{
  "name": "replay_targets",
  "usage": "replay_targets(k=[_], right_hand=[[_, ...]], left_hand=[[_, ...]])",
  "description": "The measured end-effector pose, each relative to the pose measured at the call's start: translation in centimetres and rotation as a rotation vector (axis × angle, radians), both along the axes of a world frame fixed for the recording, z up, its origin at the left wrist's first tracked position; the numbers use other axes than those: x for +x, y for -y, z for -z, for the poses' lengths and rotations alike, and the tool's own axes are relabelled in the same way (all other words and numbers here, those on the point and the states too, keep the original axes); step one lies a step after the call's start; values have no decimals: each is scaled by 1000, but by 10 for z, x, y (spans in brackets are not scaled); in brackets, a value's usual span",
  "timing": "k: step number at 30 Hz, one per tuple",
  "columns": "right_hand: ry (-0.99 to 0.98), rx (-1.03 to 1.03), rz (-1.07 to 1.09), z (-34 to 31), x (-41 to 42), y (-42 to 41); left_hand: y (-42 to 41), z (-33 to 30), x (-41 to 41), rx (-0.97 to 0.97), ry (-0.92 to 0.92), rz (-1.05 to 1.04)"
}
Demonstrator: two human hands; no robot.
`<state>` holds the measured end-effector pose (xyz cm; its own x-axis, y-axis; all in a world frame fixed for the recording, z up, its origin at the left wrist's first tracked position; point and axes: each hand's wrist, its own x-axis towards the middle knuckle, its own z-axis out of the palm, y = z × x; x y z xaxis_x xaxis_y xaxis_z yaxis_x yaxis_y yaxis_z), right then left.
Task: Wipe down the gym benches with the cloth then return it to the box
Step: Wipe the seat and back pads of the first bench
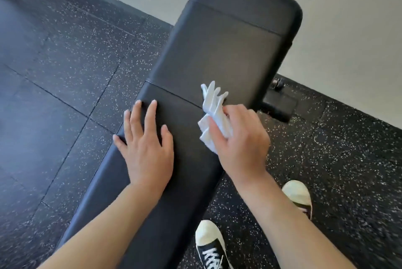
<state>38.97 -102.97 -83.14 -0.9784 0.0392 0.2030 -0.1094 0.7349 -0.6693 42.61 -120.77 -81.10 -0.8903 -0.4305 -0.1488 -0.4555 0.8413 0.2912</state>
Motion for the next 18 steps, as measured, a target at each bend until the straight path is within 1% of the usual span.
replay_targets(k=[2, 4, 7, 9, 11, 14, 16, 18], right_hand=[[38, -121, 20, 3, 23, 0], [72, -223, 59, 5, 32, -4], [91, -340, 176, 9, 23, -14], [90, -387, 265, 11, 2, -24], [75, -423, 336, 14, -29, -37], [47, -501, 464, 22, -93, -53], [23, -544, 562, 25, -130, -61], [14, -562, 654, 27, -146, -63]], left_hand=[[11, -8, -7, -2, -39, 211], [12, -16, -34, -7, -70, 382], [-20, -15, -93, 6, -77, 544], [-52, -6, -117, 0, -89, 560], [-68, 6, -125, -13, -144, 524], [-61, 19, -124, -5, -242, 516], [-61, 21, -125, -14, -263, 528], [-65, 20, -125, -36, -252, 540]])
